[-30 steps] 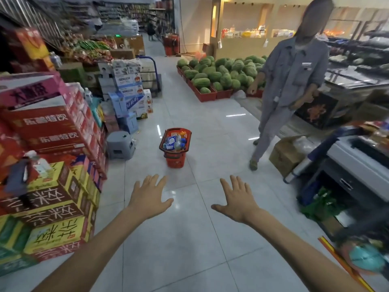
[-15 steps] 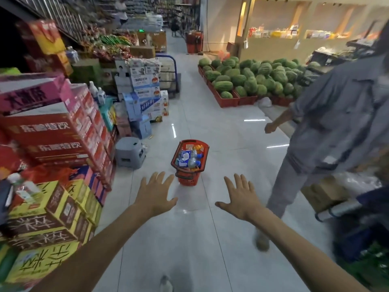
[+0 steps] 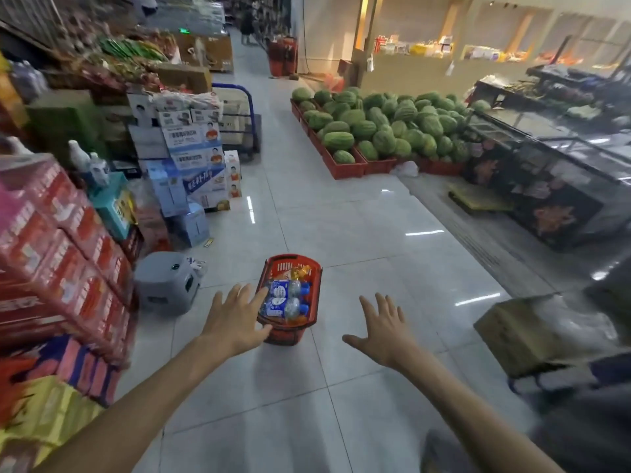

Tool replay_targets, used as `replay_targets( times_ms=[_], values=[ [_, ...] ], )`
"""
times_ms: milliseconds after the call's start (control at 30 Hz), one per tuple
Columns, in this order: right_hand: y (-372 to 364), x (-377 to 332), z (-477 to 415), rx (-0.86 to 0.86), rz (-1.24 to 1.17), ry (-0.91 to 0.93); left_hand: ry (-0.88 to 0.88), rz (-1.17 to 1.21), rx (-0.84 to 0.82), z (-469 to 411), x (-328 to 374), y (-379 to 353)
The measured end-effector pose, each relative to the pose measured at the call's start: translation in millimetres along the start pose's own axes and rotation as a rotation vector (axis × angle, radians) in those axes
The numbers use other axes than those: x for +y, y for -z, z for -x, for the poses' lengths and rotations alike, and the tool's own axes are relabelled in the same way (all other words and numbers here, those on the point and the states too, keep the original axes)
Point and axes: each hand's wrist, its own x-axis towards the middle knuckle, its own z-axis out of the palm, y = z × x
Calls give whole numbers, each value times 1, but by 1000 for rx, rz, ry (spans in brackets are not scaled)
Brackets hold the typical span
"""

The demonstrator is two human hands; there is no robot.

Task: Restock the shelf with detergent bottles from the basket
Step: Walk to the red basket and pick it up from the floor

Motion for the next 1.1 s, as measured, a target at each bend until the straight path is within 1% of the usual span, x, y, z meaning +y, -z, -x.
replay_targets(
  times_ms=[100,267,500,600,700,900,967,1100],
  values=[
    [5,18,-62,-16,-11,10,-6,-8,4,-63,3,1],
    [21,51,-178,-31,6,62,40,-30,-100,-170,12,4],
    [60,73,-325,-32,73,222,178,12,-109,-278,14,17],
    [74,61,-388,-45,87,302,237,23,-143,-313,4,14],
    [78,39,-451,-63,109,388,306,71,-137,-346,-15,4],
    [88,-21,-568,-105,221,522,419,75,-150,-414,-73,-25],
    [94,-40,-601,-126,253,554,454,69,-187,-429,-91,-30],
    [107,-81,-658,-154,305,659,572,86,-210,-440,-124,-30]
  ],
)
